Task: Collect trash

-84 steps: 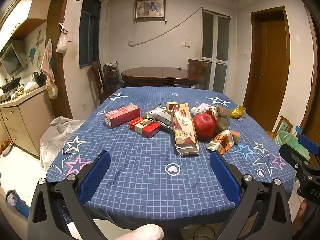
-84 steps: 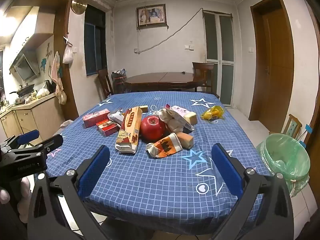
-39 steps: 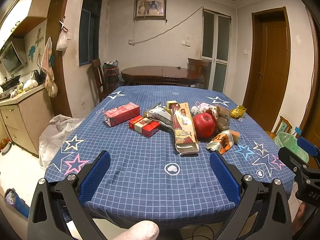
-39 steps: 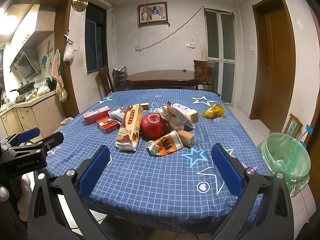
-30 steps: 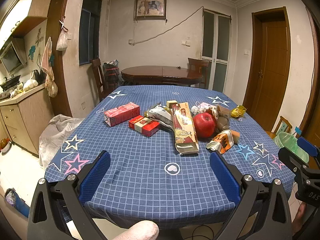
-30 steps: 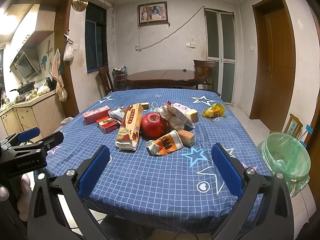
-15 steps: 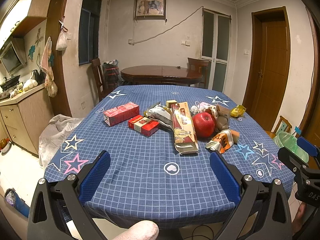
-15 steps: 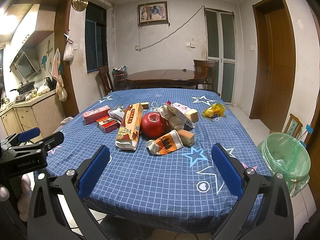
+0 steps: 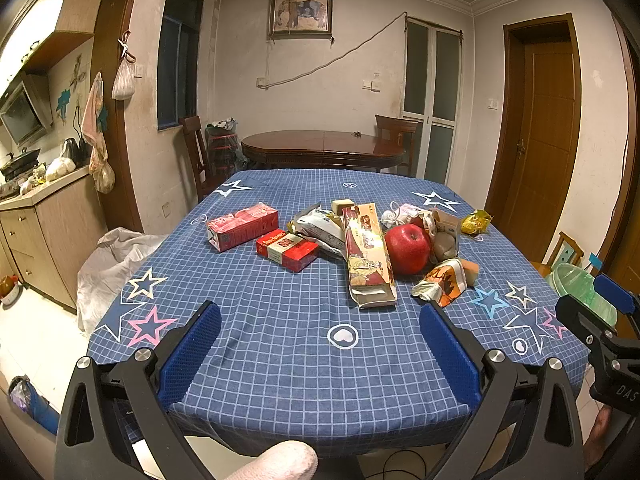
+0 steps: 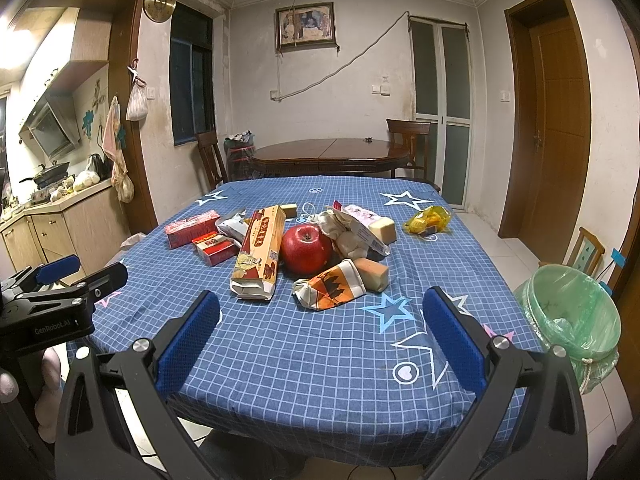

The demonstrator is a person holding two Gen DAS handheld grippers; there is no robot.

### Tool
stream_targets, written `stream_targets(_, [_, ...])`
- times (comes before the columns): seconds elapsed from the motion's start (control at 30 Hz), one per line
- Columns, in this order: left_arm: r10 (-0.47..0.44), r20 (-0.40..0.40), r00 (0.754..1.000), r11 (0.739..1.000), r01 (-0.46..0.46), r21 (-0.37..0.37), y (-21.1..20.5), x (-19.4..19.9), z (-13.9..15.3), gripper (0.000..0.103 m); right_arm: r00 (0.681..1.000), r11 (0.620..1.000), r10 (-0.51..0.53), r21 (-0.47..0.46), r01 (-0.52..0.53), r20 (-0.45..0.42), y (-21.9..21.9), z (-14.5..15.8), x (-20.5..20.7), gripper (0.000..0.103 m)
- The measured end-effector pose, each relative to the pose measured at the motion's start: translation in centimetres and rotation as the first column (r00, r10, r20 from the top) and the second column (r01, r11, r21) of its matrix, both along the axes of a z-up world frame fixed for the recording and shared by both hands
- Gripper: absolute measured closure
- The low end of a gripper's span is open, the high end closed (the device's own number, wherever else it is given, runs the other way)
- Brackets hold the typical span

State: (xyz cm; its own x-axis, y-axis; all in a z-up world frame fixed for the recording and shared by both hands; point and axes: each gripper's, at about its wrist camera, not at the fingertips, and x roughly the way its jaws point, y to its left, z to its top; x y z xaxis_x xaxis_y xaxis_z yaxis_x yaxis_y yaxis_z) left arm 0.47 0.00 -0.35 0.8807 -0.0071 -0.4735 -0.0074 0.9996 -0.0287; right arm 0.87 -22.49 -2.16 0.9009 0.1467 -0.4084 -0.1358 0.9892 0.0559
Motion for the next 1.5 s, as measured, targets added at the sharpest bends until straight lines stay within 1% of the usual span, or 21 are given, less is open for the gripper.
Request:
stream_targets(0.63, [-0.004,-0.018,1.0,1.0,0.004,-0.003,0.0,0.5,-0.8,0.004,1.0,1.0,0.007,-0.002,-0.007,-0.003,0.1,-0.2,0.0,0.005])
stream_targets(0.7, [-0.01,-0.031,0.999,0.999,0.009,-0.041,0.9,1.5,-1.1,0.004,1.0,1.0,0.025,-0.002,-0.025,-0.015,0.1,-0.6,0.3,0.005])
stream_targets(0.73, [-0.011,-0.042,0.999,0.998,0.008,-0.068,1.5,2.5,-1.4,0.004,0.999,0.999,0.042,0.004,-0.041,-0.029,0.0,-0.9,0.7,0.005])
stream_targets(0.77, [-0.024,-0.076,0.997,0.997,0.019,-0.076,1.9,4.1,-1.8,0.004,0.998,0.998,0.055,0.014,-0.054,-0.043,0.0,-1.1,1.1,0.005])
stream_targets(0.8, [-0.051,-0.116,0.992,0.996,0.042,-0.08,2.0,5.4,-2.2,0.004,0.993,0.996,0.083,0.04,-0.08,-0.081,-0.3,-1.7,1.8,0.005])
stream_targets(0.83, [-0.092,-0.157,0.983,0.992,0.075,-0.106,2.2,7.4,-2.6,0.004,0.99,0.995,0.093,0.052,-0.088,-0.104,-0.5,-2.0,2.4,0.005])
stream_targets(0.87, [-0.113,-0.171,0.979,0.989,0.094,-0.115,2.1,8.9,-2.9,0.004,0.988,0.994,0.096,0.062,-0.089,-0.124,-0.8,-2.4,3.0,0.005])
stream_targets(0.9, [-0.128,-0.184,0.975,0.988,0.11,-0.107,1.7,10.5,-3.3,0.004,0.987,0.994,0.093,0.066,-0.085,-0.133,-1.0,-2.8,3.4,0.005])
stream_targets(0.93, [-0.141,-0.215,0.966,0.988,0.123,-0.098,1.1,12.8,-3.9,0.004,0.986,0.994,0.091,0.074,-0.081,-0.142,-1.2,-3.0,3.8,0.005])
stream_targets(0.97, [-0.151,-0.249,0.957,0.986,0.128,-0.105,0.6,15.1,-4.7,0.004,0.984,0.993,0.094,0.087,-0.081,-0.153,-1.5,-3.2,4.2,0.005])
stream_targets(1.07, [-0.163,-0.316,0.935,0.983,0.127,-0.132,-0.7,20.3,-6.6,0.004,0.967,0.984,0.119,0.154,-0.085,-0.224,-2.9,-4.7,6.8,0.005])
stream_targets(1.13, [-0.135,-0.357,0.924,0.99,0.109,-0.093,-1.9,23.3,-7.9,0.004,0.945,0.972,0.15,0.22,-0.087,-0.29,-3.9,-5.8,9.1,0.005])
stream_targets(1.17, [-0.132,-0.372,0.919,0.99,0.106,-0.09,-2.2,24.4,-8.6,0.004,0.933,0.962,0.168,0.261,-0.084,-0.319,-4.2,-6.2,9.9,0.006])
stream_targets(1.2, [-0.136,-0.381,0.915,0.99,0.108,-0.093,-2.4,25.1,-8.9,0.004,0.911,0.937,0.213,0.339,-0.087,-0.354,-4.7,-6.7,11.2,0.007])
stream_targets(1.27, [-0.149,-0.376,0.915,0.987,0.115,-0.111,-2.9,26.0,-9.2,0.004,0.89,0.909,0.266,0.404,-0.103,-0.371,-4.7,-6.9,12.5,0.012])
stream_targets(1.33, [-0.139,-0.372,0.918,0.989,0.112,-0.093,-3.5,26.4,-9.3,0.006,0.873,0.897,0.282,0.431,-0.094,-0.397,-4.3,-7.2,14.1,0.012])
stream_targets(1.4, [-0.144,-0.361,0.921,0.989,0.119,-0.091,-4.0,26.4,-9.2,0.013,0.863,0.887,0.286,0.455,-0.074,-0.417,-4.0,-7.4,15.7,0.012])
stream_targets(1.47, [-0.169,-0.364,0.916,0.984,0.133,-0.121,-4.0,26.7,-9.4,0.022,0.855,0.892,0.256,0.45,-0.03,-0.452,-3.5,-7.7,17.4,0.012])
stream_targets(1.5, [-0.184,-0.367,0.912,0.98,0.141,-0.141,-4.0,26.8,-9.5,0.024,0.853,0.893,0.248,0.451,-0.017,-0.46,-3.3,-7.9,17.8,0.012])
